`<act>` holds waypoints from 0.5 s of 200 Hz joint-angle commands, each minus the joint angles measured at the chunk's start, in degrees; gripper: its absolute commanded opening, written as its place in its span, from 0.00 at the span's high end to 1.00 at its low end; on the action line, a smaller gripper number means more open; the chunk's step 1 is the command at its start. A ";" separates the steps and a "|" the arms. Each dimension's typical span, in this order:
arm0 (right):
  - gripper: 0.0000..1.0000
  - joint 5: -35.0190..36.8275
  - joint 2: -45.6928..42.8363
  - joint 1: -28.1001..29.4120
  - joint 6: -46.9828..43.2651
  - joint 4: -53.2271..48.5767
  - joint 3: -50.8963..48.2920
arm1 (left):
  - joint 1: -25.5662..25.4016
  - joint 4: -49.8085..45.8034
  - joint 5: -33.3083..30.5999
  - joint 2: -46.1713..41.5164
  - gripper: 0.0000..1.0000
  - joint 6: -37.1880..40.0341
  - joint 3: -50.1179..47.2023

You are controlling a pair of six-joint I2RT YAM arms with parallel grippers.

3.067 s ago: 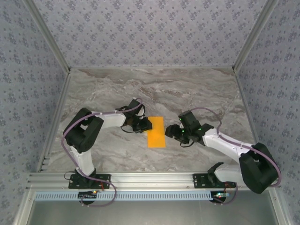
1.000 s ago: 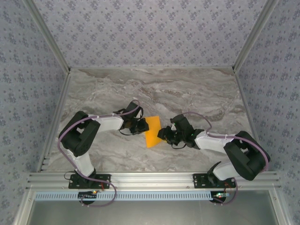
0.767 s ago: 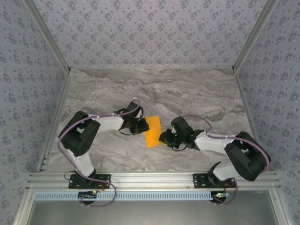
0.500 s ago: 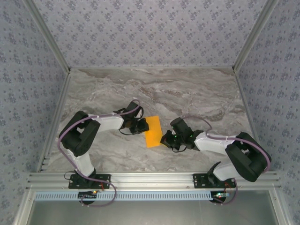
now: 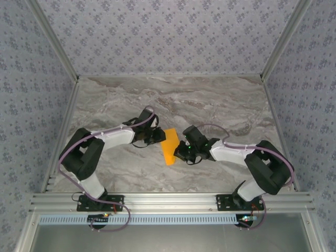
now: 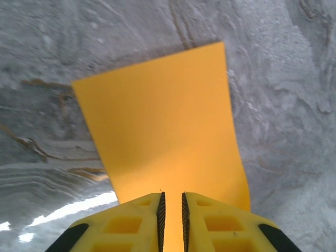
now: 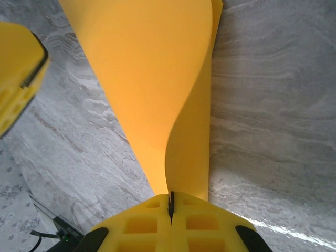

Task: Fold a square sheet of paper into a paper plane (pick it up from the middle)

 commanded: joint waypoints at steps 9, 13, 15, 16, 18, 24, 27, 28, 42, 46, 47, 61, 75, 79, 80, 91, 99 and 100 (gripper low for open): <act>1.00 0.57 2.09 0.75 -1.67 -1.32 2.63 | 0.61 -1.83 -0.79 3.94 0.82 1.58 2.11; 1.00 0.42 2.36 0.88 -1.74 -0.74 2.76 | 0.58 -1.78 -0.55 4.37 0.82 1.54 2.22; 1.00 0.34 2.45 0.91 -1.66 -0.35 2.80 | 0.55 -1.75 -0.49 4.61 0.82 1.55 2.29; 1.00 0.31 2.54 0.96 -1.66 -0.19 2.79 | 0.59 -1.75 -0.40 4.72 0.82 1.61 2.31; 1.00 0.25 2.67 0.98 -1.66 0.16 2.79 | 0.60 -1.75 -0.28 4.89 0.82 1.65 2.40; 1.00 0.07 3.05 1.08 -1.62 1.19 2.99 | 0.62 -1.74 -0.06 5.34 0.83 1.61 2.49; 1.00 -0.05 3.15 1.14 -1.61 1.71 3.04 | 0.56 -1.74 -0.04 5.64 0.83 1.58 2.49; 1.00 -0.06 3.28 1.12 -1.59 1.80 3.05 | 0.60 -1.74 -0.04 5.68 0.83 1.58 2.49; 1.00 -0.33 4.21 1.27 -1.59 4.22 3.16 | 0.57 -1.78 0.22 6.47 0.83 1.81 2.58; 1.00 -0.41 4.48 1.41 -1.66 4.98 3.16 | 0.58 -1.79 0.16 6.58 0.84 1.80 2.48; 1.00 -0.42 4.56 1.43 -1.61 5.24 3.11 | 0.60 -1.81 0.24 6.63 0.84 1.87 2.49; 1.00 -0.51 5.64 1.35 -1.58 7.27 3.23 | 0.62 -2.04 0.29 6.85 0.84 1.97 2.41; 1.00 -0.43 6.44 1.49 -1.48 10.07 2.99 | 0.63 -2.14 0.32 6.92 0.84 2.16 2.32; 1.00 -0.51 6.63 1.45 -1.39 10.85 2.96 | 0.57 -2.26 0.32 7.02 0.84 2.22 2.42; 1.00 -0.51 6.65 1.45 -1.35 10.99 2.96 | 0.56 -2.31 0.32 7.03 0.84 2.25 2.41; 1.00 -0.24 7.14 1.58 -1.56 12.44 3.04 | 0.63 -2.48 0.27 7.03 0.84 2.43 2.41; 1.00 -0.06 7.48 1.63 -1.66 13.05 3.06 | 0.61 -2.51 0.30 7.12 0.84 2.44 2.43; 1.00 -0.02 7.47 1.67 -1.61 13.14 3.06 | 0.58 -2.52 0.31 7.12 0.84 2.45 2.46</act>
